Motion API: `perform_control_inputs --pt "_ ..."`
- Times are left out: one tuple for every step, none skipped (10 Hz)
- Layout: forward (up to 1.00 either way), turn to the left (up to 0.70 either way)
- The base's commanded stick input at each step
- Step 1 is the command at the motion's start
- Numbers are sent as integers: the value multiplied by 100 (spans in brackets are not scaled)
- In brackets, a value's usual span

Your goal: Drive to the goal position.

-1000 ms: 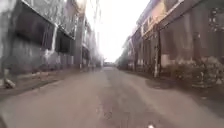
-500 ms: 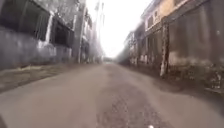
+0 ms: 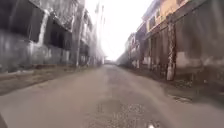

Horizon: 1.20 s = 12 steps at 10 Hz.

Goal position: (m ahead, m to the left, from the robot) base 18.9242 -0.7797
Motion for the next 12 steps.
perform_control_inputs --pt "100 0" --pt "100 0" --pt "100 0" --pt "100 0" --pt "100 0" --pt "100 0" --pt "100 0" --pt "100 0" --pt "100 0" --pt "100 0" --pt "100 0" --pt "100 0"
